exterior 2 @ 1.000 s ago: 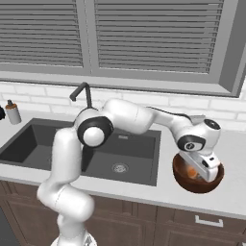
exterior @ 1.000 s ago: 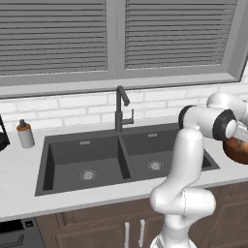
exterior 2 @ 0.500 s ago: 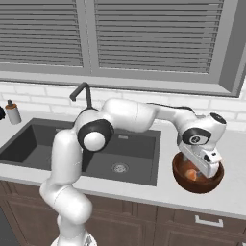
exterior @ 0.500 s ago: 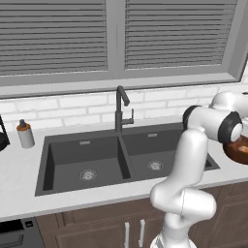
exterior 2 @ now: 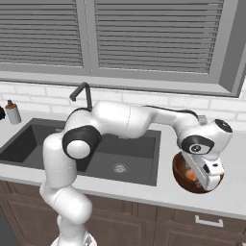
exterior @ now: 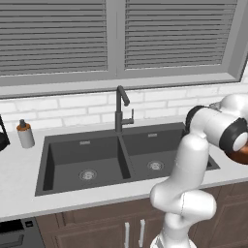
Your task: Pick the onion from the sink and place it in the bowl. Then pick the bowl and place it in the microwave. Then close the microwave door and press the start button.
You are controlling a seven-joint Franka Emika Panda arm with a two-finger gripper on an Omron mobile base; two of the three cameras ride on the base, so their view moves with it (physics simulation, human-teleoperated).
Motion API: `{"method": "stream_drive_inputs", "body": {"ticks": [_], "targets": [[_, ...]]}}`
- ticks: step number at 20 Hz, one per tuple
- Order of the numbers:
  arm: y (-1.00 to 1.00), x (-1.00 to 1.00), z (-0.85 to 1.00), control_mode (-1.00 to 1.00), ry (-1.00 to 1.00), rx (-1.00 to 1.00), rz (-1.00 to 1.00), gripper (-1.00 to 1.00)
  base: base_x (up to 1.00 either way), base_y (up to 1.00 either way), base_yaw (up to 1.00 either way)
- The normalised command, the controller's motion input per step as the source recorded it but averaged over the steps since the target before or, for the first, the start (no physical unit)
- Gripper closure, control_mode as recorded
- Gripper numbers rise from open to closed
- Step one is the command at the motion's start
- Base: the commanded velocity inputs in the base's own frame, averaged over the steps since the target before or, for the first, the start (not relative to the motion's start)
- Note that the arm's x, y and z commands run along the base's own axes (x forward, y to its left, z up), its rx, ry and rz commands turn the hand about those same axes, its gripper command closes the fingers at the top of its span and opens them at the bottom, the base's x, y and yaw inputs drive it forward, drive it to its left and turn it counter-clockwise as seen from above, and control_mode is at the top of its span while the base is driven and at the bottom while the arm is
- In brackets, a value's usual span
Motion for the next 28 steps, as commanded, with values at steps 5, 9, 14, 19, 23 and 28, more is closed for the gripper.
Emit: {"method": "stream_drive_inputs", "body": {"ticks": [5,9,14,19,23,28], "targets": [[-0.06,0.06,-0.04,-1.00,0.00,0.00,-0.14,-1.00,0.00,0.00,0.00],[-0.29,0.46,-0.30,-1.00,0.00,0.00,-0.07,-1.00,0.00,0.00,0.00],[-0.10,0.28,-0.39,-1.00,0.01,0.00,-0.06,-1.00,0.00,0.00,0.00],[-0.16,0.07,-0.31,-1.00,0.00,0.02,-0.04,-1.00,0.00,0.00,0.00],[0.05,0.00,-0.41,-1.00,0.01,0.00,-0.06,1.00,0.00,0.00,0.00],[0.10,-0.02,-0.03,-1.00,0.00,0.00,-0.05,1.00,0.00,0.00,0.00]]}}
